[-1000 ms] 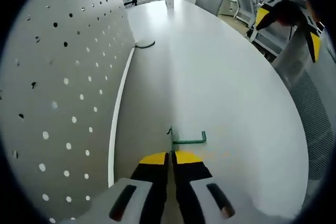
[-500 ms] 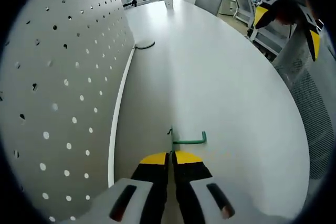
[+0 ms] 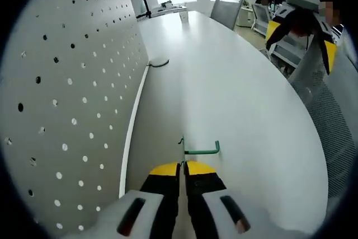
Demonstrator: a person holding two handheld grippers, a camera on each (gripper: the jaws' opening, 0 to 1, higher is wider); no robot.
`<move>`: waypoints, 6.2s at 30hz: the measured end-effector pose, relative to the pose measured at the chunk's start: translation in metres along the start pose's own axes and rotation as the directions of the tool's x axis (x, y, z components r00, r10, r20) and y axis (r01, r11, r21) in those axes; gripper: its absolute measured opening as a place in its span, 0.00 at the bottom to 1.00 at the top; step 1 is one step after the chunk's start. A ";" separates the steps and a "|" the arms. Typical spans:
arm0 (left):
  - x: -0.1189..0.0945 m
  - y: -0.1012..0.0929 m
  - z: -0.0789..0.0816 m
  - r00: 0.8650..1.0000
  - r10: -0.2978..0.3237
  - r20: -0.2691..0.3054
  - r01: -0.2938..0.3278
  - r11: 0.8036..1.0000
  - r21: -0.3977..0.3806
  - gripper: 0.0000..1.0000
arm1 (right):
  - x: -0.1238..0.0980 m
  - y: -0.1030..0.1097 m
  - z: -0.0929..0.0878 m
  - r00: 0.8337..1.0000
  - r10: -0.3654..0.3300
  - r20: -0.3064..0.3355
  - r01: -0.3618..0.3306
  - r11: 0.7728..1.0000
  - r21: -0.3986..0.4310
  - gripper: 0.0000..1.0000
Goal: Insert the hook assembly into the mounting plate slot until the hook locks in place.
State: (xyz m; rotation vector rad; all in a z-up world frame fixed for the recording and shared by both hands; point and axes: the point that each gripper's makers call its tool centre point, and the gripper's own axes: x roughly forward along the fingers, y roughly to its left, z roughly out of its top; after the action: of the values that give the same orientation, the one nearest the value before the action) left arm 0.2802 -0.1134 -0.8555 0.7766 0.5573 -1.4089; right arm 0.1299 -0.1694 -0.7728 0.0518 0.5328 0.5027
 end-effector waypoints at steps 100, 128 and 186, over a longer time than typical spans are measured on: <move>-0.227 -0.064 0.048 0.626 0.621 0.471 -0.335 0.760 -0.557 0.04 | -0.011 0.045 0.049 0.981 0.106 0.165 -0.096 0.993 -0.065 0.61; -0.226 -0.064 0.047 0.616 0.641 0.457 -0.350 0.743 -0.570 0.04 | -0.027 0.081 0.098 0.885 0.238 0.401 -0.224 0.971 -0.084 0.55; -0.232 -0.067 0.048 0.595 0.671 0.442 -0.374 0.718 -0.587 0.03 | 0.034 0.130 0.157 0.789 0.360 0.498 -0.457 0.886 0.084 0.41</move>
State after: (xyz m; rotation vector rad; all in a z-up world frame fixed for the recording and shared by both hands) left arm 0.1853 0.0015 -0.6598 0.0343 0.0587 -0.8204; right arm 0.1758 -0.0270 -0.6303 0.4856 0.0810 0.8352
